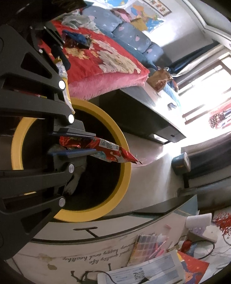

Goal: Collect trash
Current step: 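Open the left tool over the bin while the right tool releases the red wrapper inside, then move both open tools back over the remaining trash on the bedspread, then grasp the purple snack wrapper with the left tool while the right tool grasps the blue cloth, then carry the purple wrapper with the left tool while the right tool carries the blue cloth to the bin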

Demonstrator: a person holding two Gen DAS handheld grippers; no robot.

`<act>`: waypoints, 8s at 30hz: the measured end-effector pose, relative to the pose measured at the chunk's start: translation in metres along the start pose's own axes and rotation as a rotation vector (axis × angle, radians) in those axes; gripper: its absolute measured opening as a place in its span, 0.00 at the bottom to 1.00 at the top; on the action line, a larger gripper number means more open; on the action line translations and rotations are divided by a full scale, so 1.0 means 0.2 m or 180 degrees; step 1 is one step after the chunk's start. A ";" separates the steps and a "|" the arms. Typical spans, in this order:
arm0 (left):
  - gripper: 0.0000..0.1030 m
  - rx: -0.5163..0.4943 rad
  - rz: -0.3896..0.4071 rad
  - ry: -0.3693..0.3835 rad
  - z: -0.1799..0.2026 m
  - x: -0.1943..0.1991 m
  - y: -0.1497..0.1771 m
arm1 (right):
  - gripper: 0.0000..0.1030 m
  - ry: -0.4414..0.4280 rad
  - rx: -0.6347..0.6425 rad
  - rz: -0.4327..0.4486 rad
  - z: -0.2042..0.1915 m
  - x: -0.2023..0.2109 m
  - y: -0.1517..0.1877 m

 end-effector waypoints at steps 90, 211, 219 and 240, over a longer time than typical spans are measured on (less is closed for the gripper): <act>0.91 0.1359 0.1038 -0.1211 -1.01 1.03 0.24 | 0.69 -0.0917 0.1314 0.0127 -1.19 0.09 0.19; 0.18 -0.0039 0.0401 0.0036 -0.08 0.50 -0.03 | 0.12 -0.0506 0.0521 0.0317 -0.39 0.18 -0.09; 0.18 -0.0156 0.0356 0.0097 0.01 0.41 -0.04 | 0.12 -0.0385 0.0365 0.0350 -0.27 0.17 -0.11; 0.18 -0.0301 0.0240 0.0179 0.14 0.19 -0.06 | 0.12 -0.0149 -0.0007 0.0336 0.00 0.11 -0.12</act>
Point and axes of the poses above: each gripper's, at about its wrist camera, not at the fingertips, and x roughly against the way its jaws point, z to its right, y to its underside, the point moved 2 cm from there along -x, roughly the way its jaws point, and after that the axes turned 2 degrees about x, right-handed, at the moved point
